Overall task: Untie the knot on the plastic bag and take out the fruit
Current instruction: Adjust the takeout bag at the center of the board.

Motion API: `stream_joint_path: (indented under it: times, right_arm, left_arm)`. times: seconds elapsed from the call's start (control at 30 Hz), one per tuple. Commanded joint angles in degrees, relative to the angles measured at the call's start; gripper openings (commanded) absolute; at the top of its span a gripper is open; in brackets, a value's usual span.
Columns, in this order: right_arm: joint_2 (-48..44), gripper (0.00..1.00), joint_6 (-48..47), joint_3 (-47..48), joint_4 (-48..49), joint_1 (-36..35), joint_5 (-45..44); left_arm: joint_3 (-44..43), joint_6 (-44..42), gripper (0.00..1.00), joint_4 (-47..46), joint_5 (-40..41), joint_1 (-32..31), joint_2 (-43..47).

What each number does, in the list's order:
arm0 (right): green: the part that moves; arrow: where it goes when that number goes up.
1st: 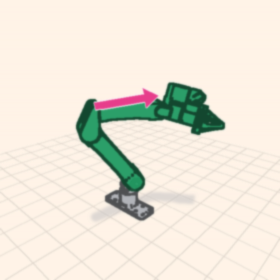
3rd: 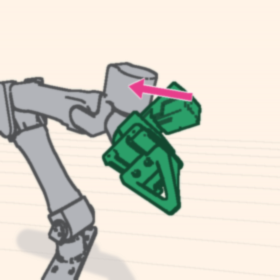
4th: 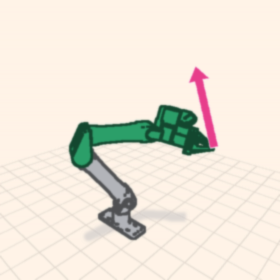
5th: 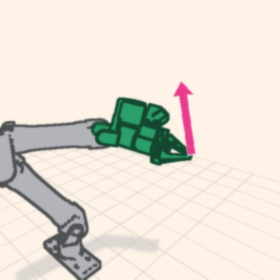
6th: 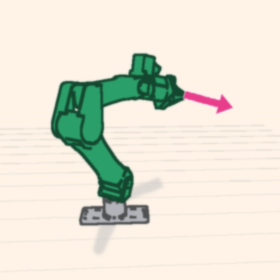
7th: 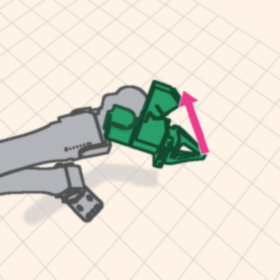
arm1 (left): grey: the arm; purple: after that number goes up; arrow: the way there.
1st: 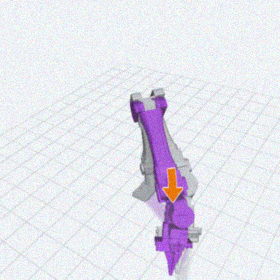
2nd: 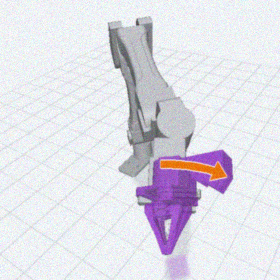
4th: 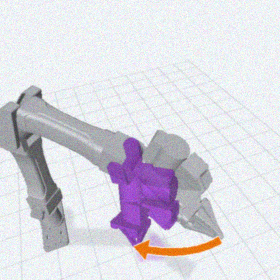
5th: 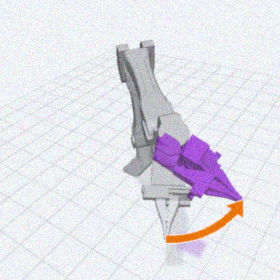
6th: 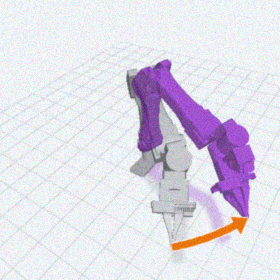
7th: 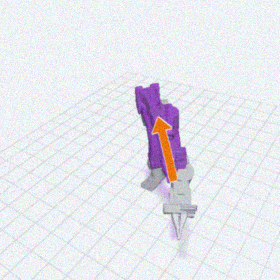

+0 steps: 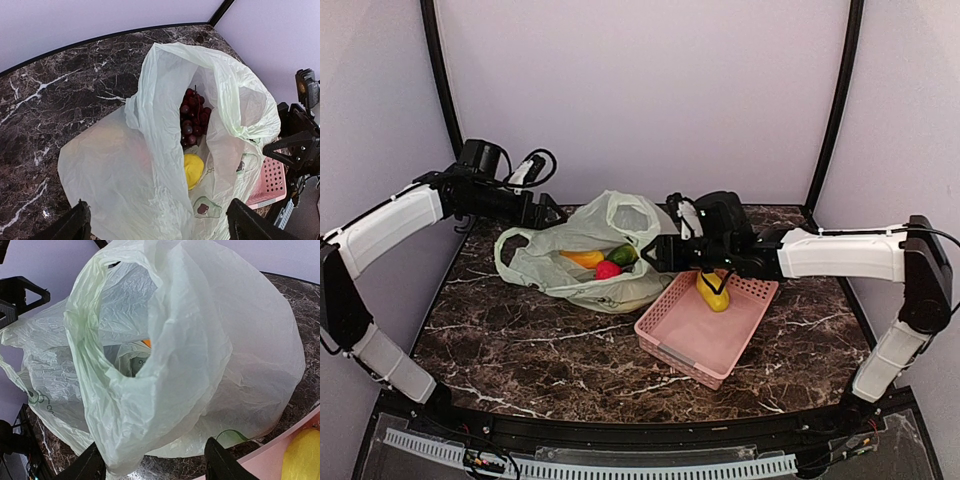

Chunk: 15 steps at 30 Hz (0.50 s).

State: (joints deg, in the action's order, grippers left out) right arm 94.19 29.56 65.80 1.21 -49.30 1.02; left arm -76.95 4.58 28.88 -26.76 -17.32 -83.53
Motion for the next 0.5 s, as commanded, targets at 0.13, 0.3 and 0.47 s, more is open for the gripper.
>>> stream_joint_path:
  times: [0.13,0.3,0.47]
  right_arm:
    - [1.3,0.61,0.4,1.5,0.5,-0.1,-0.8]
    - [1.5,0.57,0.1,1.5,0.5,-0.1,-0.8]
    - [1.4,0.54,-0.2,1.4,0.3,-0.1,-0.8]
  left_arm:
    - [-7.6,0.2,0.98,-0.2,2.0,-2.0,-8.7]
    - [-13.0,-0.1,0.99,1.5,1.6,-2.3,-15.4]
    - [-16.7,0.1,0.99,3.0,0.0,-2.8,-19.8]
